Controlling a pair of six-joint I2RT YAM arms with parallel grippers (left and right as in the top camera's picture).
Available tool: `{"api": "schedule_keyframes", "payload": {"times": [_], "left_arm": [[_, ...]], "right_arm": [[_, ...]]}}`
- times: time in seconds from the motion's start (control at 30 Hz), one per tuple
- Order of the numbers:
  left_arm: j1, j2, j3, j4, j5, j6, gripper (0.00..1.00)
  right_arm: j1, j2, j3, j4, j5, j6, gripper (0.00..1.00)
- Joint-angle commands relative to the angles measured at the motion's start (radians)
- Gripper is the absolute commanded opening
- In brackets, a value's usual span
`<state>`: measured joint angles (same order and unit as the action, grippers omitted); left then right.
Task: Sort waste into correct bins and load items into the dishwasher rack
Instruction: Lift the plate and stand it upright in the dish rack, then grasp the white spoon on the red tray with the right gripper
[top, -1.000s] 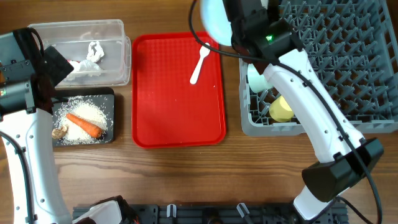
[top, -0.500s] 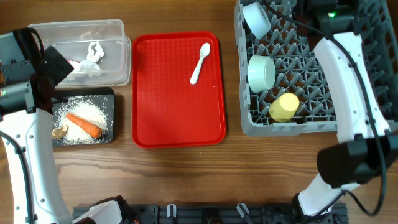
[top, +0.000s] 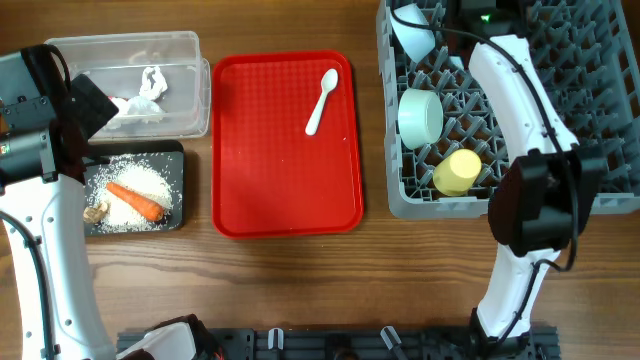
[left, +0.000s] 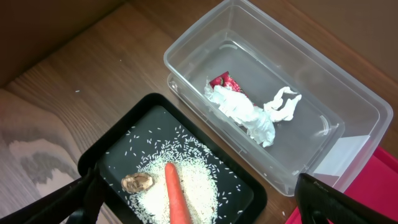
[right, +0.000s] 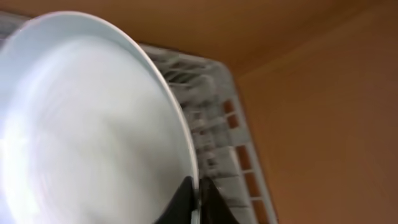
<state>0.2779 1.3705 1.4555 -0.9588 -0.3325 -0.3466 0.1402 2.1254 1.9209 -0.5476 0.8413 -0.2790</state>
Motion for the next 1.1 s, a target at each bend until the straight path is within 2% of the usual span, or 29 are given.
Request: {"api": "schedule_keyframes", "payload": {"times": [0.0,0.03,0.1,0.13,0.23,0.33,0.43,0.53,0.57,0.6,0.63,0.77,0.87,0.93,1.0,1.07], "left_arm": [[0.006,-0.007,0.016,0.001,-0.013,0.001,1.00],[0.006,-0.007,0.016,0.001,-0.013,0.001,1.00],[0.006,-0.007,0.016,0.001,-0.013,0.001,1.00],[0.006,-0.007,0.016,0.001,-0.013,0.001,1.00],[0.006,-0.007,0.016,0.001,-0.013,0.001,1.00],[0.006,-0.007,0.016,0.001,-0.013,0.001,1.00],[0.006,-0.007,0.016,0.001,-0.013,0.001,1.00],[0.006,-0.007,0.016,0.001,-0.013,0.001,1.00],[0.006,-0.007,0.016,0.001,-0.013,0.001,1.00],[0.006,-0.007,0.016,0.001,-0.013,0.001,1.00],[0.006,-0.007,0.016,0.001,-0.013,0.001,1.00],[0.006,-0.007,0.016,0.001,-0.013,0.001,1.00],[0.006,-0.007,0.016,0.001,-0.013,0.001,1.00],[0.006,-0.007,0.016,0.001,-0.013,0.001,1.00],[0.006,-0.007,0.016,0.001,-0.013,0.001,1.00],[0.006,-0.007,0.016,0.001,-0.013,0.001,1.00]], "right_arm": [[0.006,0.022,0.008,-0.014,-0.136,0.047,0.29],[0.006,0.022,0.008,-0.014,-0.141,0.064,0.47],[0.006,0.017,0.008,-0.013,-0.140,0.101,0.95],[0.006,0.012,0.008,-0.014,-0.140,0.111,1.00],[0.014,-0.035,0.008,-0.024,-0.148,0.159,1.00],[0.035,-0.118,0.008,-0.061,-0.270,0.175,1.00],[0.073,-0.220,0.008,-0.144,-0.626,0.252,1.00],[0.106,-0.273,0.008,-0.193,-1.137,0.276,1.00],[0.120,-0.272,0.008,-0.183,-1.293,0.320,1.00],[0.142,-0.258,0.002,-0.161,-1.368,0.383,1.00],[0.165,-0.245,-0.003,-0.155,-1.347,0.442,0.99],[0.294,-0.134,-0.005,-0.196,-1.054,0.681,0.92],[0.391,-0.028,-0.005,-0.230,-0.827,0.886,0.91],[0.434,0.056,-0.005,-0.200,-0.761,1.003,1.00],[0.442,0.125,-0.005,-0.166,-0.740,1.086,1.00],[0.435,0.198,-0.005,-0.117,-0.764,1.101,0.99]]}}
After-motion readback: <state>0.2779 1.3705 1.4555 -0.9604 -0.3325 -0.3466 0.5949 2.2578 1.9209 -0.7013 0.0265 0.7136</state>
